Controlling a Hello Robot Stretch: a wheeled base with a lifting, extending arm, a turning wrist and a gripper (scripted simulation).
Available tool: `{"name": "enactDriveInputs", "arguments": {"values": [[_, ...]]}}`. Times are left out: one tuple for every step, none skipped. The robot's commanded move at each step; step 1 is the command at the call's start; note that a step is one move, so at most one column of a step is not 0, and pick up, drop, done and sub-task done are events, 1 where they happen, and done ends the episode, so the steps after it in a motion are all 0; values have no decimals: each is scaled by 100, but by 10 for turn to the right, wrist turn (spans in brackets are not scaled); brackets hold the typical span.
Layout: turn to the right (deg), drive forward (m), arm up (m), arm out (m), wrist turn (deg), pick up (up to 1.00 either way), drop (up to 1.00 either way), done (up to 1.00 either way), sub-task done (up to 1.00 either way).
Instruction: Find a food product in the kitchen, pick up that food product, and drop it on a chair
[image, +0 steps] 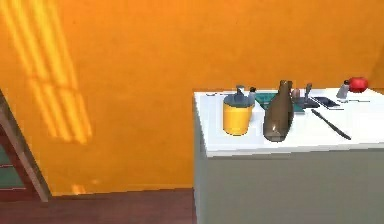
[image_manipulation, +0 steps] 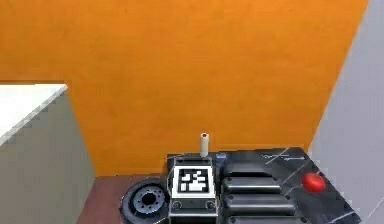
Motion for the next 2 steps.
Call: {"name": "enactDriveInputs", "arguments": {"values": [[450,0,0,0,0,0,0,0,0],[450,0,0,0,0,0,0,0,0]]}}
